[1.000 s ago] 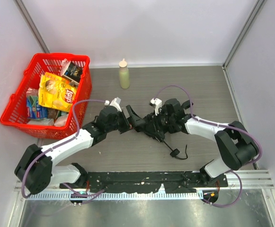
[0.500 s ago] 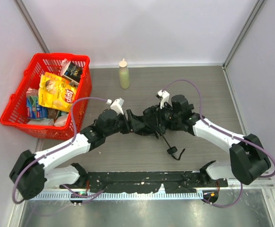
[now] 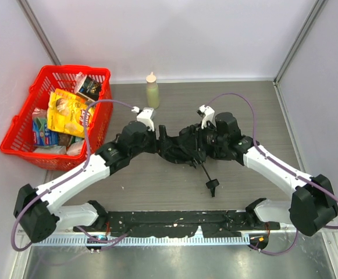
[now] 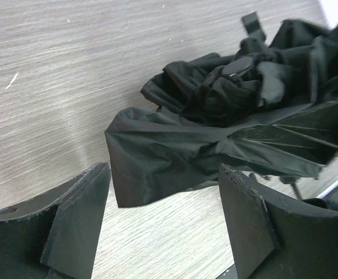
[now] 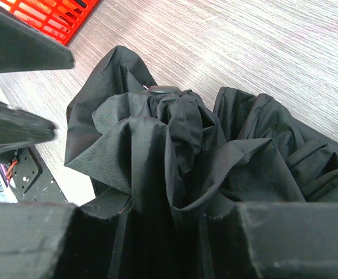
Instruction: Put away the umbrella
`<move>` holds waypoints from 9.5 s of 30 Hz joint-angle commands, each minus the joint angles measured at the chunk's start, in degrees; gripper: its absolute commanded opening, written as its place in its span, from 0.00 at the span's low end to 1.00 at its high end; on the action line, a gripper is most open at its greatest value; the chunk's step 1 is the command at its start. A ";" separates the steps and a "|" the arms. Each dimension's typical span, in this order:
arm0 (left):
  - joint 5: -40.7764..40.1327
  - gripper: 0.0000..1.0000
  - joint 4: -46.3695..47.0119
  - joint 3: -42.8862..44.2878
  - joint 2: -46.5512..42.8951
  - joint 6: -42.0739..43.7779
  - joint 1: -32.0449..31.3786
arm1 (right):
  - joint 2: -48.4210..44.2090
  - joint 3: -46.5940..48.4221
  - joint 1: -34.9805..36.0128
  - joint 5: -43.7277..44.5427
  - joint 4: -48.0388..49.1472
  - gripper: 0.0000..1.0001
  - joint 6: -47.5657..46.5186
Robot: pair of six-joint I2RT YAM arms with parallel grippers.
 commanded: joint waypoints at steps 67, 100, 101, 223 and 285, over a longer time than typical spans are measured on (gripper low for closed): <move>10.53 0.72 8.06 -1.72 -0.07 -10.81 14.50 | -1.81 35.01 -4.42 34.02 -22.36 0.00 -32.73; -3.41 0.73 -4.74 -24.24 -23.65 -38.04 14.41 | 36.61 19.57 19.57 21.22 -19.80 0.00 -48.79; -4.38 0.74 -6.15 -23.72 -22.77 -40.33 14.41 | 37.93 20.36 19.49 18.47 -20.52 0.00 -48.78; 9.75 0.00 8.60 -11.67 28.92 -47.73 11.60 | 28.27 -1.96 28.28 53.52 23.76 0.57 -19.44; 10.99 0.00 -2.63 -5.26 32.52 -43.68 8.61 | 11.31 -4.60 26.66 44.00 7.85 0.75 -3.86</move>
